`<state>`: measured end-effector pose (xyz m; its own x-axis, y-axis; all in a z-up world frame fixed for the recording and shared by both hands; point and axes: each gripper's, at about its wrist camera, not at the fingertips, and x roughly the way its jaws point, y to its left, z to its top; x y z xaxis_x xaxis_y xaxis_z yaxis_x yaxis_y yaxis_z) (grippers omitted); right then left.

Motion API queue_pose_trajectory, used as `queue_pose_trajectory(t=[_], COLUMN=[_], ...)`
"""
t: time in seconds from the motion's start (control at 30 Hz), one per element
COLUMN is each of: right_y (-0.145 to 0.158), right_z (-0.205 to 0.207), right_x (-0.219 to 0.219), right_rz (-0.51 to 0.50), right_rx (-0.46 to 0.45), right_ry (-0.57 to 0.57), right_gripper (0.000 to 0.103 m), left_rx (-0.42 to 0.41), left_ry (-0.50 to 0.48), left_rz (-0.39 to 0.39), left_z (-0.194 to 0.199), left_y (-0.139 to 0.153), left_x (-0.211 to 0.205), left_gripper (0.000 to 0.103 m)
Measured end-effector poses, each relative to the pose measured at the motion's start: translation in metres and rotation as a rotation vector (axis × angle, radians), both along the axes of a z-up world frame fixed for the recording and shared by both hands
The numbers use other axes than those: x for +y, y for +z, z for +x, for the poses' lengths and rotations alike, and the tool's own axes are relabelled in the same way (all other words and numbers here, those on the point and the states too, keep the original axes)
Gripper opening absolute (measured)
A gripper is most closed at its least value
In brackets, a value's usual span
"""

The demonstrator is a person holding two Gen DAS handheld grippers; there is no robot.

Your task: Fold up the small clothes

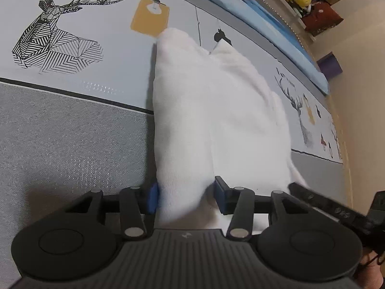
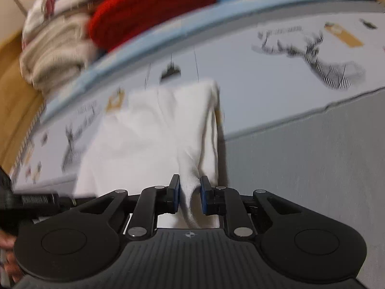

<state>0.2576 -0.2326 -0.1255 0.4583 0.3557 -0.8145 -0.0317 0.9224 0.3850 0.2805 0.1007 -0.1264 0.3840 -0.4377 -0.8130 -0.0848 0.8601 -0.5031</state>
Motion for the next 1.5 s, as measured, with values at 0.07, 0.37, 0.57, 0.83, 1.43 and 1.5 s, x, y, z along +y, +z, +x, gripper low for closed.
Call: queue_pose_trajectory(t=[0.07, 0.37, 0.57, 0.83, 1.43, 1.5], right_y=[-0.007, -0.011, 0.050, 0.125, 0.127, 0.123], right_z=[-0.001, -0.005, -0.046, -0.156, -0.276, -0.274], right_x=[0.001, -0.014, -0.009, -0.002, 0.028, 0.030], right_rz=[-0.036, -0.124, -0.302, -0.249, -0.322, -0.307], right_rx=[0.036, 0.104, -0.167, -0.438, -0.438, -0.422], right_ry=[0.020, -0.079, -0.072, -0.097, -0.061, -0.056], right_gripper=[0.017, 0.024, 0.053, 0.067, 0.069, 0.069], left_rx=[-0.003, -0.055, -0.348, -0.565, -0.570, -0.566], left_ry=[-0.012, -0.066, -0.043, 0.026, 0.039, 0.050], left_rz=[0.015, 0.251, 0.523, 0.531, 0.627, 0.610], left_z=[-0.002, -0.036, -0.098, -0.216, -0.309, -0.305], left_y=[0.002, 0.030, 0.104, 0.166, 0.124, 0.125], left_x=[0.001, 0.001, -0.009, -0.042, -0.092, -0.089], left_gripper=[0.052, 0.068, 0.099, 0.103, 0.103, 0.103])
